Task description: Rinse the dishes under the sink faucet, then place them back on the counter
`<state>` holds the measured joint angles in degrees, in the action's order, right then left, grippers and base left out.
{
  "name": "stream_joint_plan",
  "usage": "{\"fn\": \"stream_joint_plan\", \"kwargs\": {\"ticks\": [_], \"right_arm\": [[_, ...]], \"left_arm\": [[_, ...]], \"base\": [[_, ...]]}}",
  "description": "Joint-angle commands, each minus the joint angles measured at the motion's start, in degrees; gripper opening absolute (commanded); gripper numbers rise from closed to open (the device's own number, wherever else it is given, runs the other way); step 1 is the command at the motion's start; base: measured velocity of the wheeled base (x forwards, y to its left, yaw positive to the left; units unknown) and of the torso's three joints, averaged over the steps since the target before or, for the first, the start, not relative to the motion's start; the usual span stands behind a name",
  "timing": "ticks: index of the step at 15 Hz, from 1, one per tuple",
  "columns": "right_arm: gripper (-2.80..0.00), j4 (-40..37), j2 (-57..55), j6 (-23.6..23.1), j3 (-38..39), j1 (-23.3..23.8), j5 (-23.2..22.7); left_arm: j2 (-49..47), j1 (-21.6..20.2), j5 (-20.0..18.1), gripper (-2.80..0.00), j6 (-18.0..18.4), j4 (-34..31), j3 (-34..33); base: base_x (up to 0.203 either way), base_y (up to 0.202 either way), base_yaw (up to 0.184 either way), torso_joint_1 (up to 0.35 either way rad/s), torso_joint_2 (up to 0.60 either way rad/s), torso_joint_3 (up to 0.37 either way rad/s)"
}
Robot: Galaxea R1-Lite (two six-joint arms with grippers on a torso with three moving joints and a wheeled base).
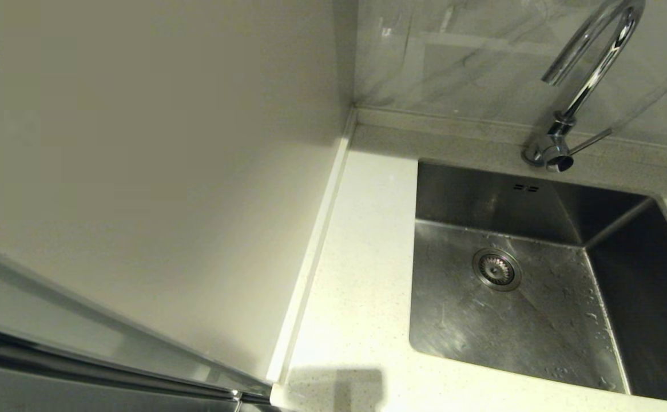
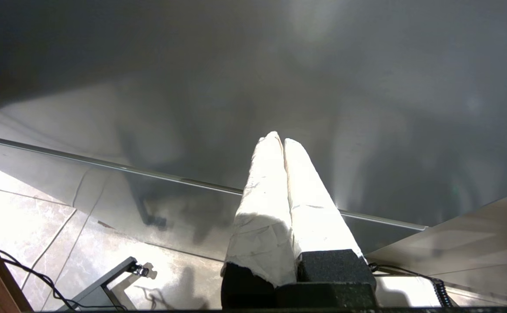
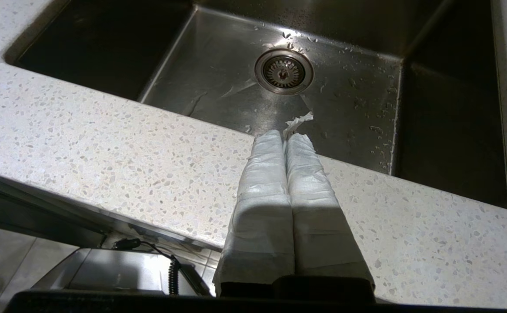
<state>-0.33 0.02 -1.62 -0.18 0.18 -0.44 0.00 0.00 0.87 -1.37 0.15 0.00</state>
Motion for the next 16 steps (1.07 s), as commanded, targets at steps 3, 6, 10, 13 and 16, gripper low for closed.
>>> {"fn": "stream_joint_plan", "kwargs": {"ticks": [3, 6, 10, 13, 16], "right_arm": [[-2.8, 0.0, 0.0, 0.0, 0.0, 0.0, 0.0], [-2.8, 0.0, 0.0, 0.0, 0.0, 0.0, 0.0], [-2.8, 0.0, 0.0, 0.0, 0.0, 0.0, 0.0], [-2.8, 0.0, 0.0, 0.0, 0.0, 0.0, 0.0], [-2.8, 0.0, 0.0, 0.0, 0.0, 0.0, 0.0]], "left_arm": [[0.2, 0.0, 0.0, -2.8, 0.0, 0.0, 0.0], [0.2, 0.0, 0.0, -2.8, 0.0, 0.0, 0.0], [0.2, 0.1, 0.1, -2.8, 0.0, 0.0, 0.0], [0.2, 0.0, 0.1, -2.8, 0.0, 0.0, 0.0], [0.2, 0.0, 0.0, -2.8, 0.0, 0.0, 0.0]], "base": [[0.0, 0.0, 0.0, 0.0, 0.0, 0.0], [0.0, 0.0, 0.0, 0.0, 0.0, 0.0], [0.0, 0.0, 0.0, 0.0, 0.0, 0.0], [0.0, 0.0, 0.0, 0.0, 0.0, 0.0], [0.0, 0.0, 0.0, 0.0, 0.0, 0.0]]}}
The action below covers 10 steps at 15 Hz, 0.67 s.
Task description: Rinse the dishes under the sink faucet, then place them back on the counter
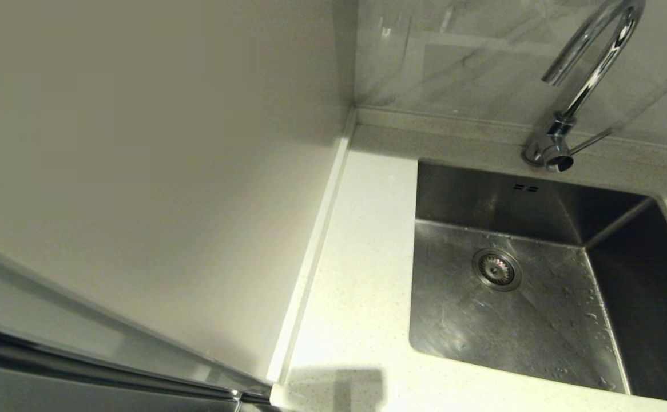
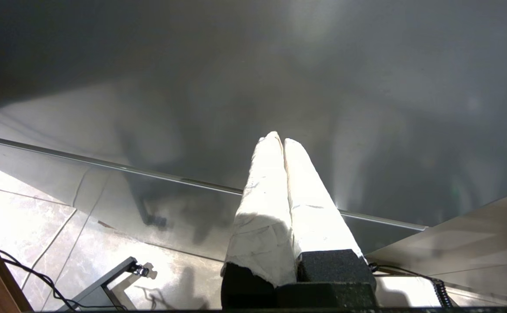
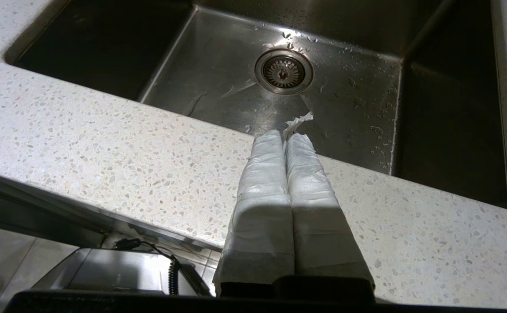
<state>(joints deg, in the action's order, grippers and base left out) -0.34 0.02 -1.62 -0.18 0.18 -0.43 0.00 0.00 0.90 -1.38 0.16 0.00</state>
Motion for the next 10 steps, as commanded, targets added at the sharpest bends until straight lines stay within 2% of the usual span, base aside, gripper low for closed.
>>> {"fn": "stream_joint_plan", "kwargs": {"ticks": [1, 10], "right_arm": [[-2.8, 0.0, 0.0, 0.0, 0.0, 0.0, 0.0], [-2.8, 0.0, 0.0, 0.0, 0.0, 0.0, 0.0]], "left_arm": [[0.2, 0.1, 0.1, -2.8, 0.0, 0.0, 0.0], [0.2, 0.0, 0.0, -2.8, 0.0, 0.0, 0.0]], "base": [[0.0, 0.0, 0.0, 0.0, 0.0, 0.0], [0.0, 0.0, 0.0, 0.0, 0.0, 0.0]]}}
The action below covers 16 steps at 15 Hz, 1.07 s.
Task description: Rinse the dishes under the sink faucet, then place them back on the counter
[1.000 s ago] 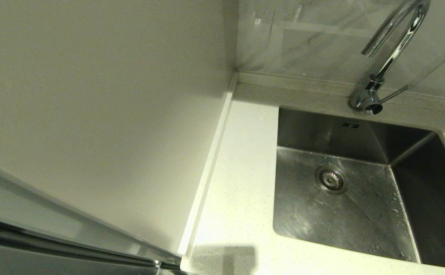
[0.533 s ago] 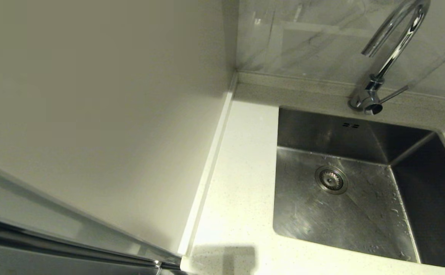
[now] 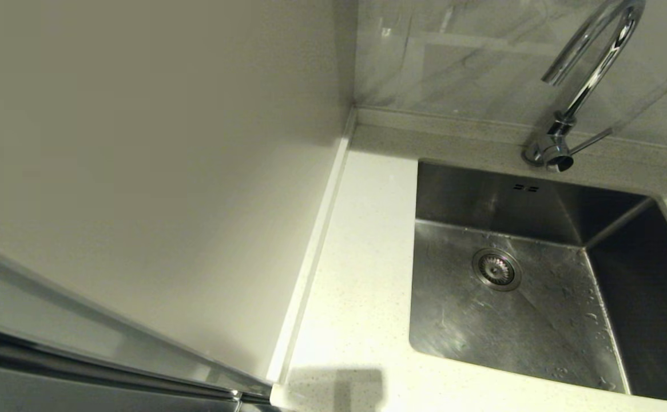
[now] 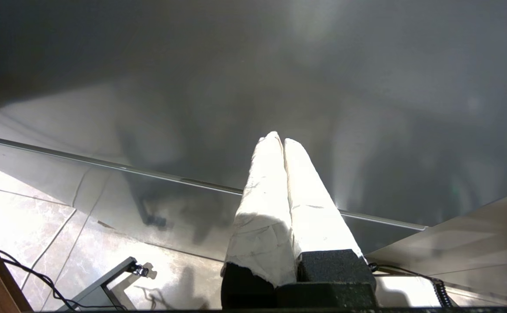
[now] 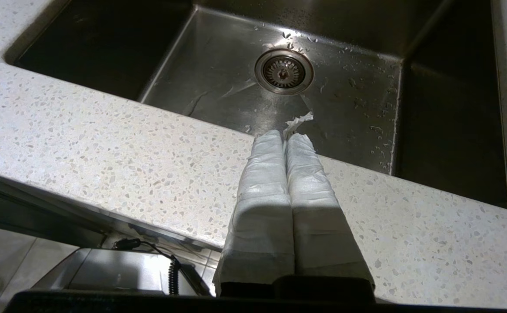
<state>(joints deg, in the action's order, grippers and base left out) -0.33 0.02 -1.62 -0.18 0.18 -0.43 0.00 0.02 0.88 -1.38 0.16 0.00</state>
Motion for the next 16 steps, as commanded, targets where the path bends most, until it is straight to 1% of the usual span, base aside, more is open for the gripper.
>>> {"fn": "stream_joint_plan", "kwargs": {"ticks": [1, 16], "right_arm": [[-2.8, 0.0, 0.0, 0.0, 0.0, 0.0, 0.0], [-2.8, 0.0, 0.0, 0.0, 0.0, 0.0, 0.0]], "left_arm": [[0.2, 0.0, 0.0, -2.8, 0.0, 0.0, 0.0], [0.2, 0.0, 0.0, -2.8, 0.0, 0.0, 0.0]], "base": [[0.0, 0.0, 0.0, 0.0, 0.0, 0.0], [0.0, 0.0, 0.0, 0.0, 0.0, 0.0]]}}
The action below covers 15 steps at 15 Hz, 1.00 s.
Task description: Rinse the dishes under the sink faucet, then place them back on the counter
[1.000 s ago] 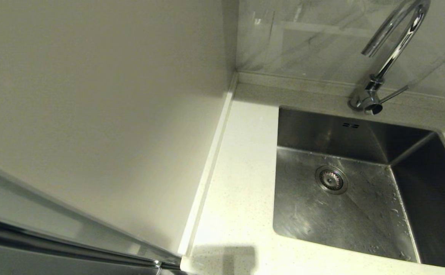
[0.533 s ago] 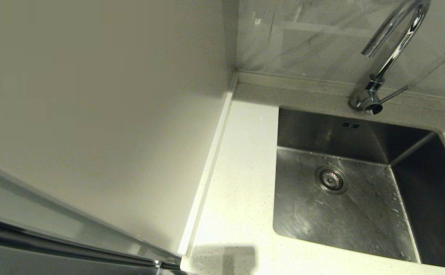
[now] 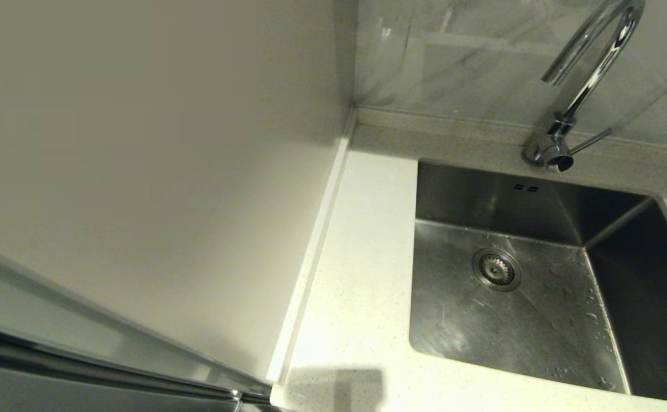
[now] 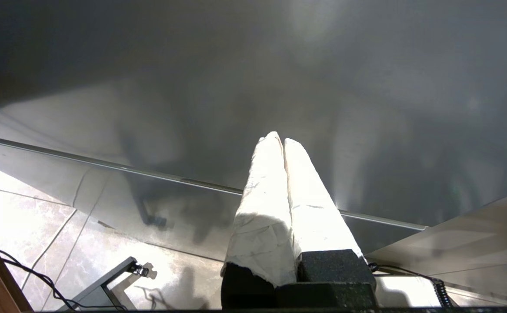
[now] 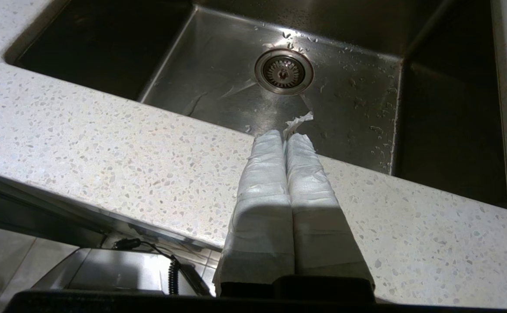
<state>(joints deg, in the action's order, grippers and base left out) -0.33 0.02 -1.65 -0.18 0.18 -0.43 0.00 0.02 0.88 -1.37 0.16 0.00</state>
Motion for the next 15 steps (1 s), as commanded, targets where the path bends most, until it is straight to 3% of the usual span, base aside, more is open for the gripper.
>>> {"fn": "stream_joint_plan", "kwargs": {"ticks": [1, 15], "right_arm": [[-2.8, 0.0, 0.0, 0.0, 0.0, 0.0, 0.0], [-2.8, 0.0, 0.0, 0.0, 0.0, 0.0, 0.0]], "left_arm": [[0.2, 0.0, 0.0, -2.8, 0.0, 0.0, 0.0], [0.2, 0.0, 0.0, -2.8, 0.0, 0.0, 0.0]], "base": [[0.0, 0.0, 0.0, 0.0, 0.0, 0.0], [0.0, 0.0, 0.0, 0.0, 0.0, 0.0]]}}
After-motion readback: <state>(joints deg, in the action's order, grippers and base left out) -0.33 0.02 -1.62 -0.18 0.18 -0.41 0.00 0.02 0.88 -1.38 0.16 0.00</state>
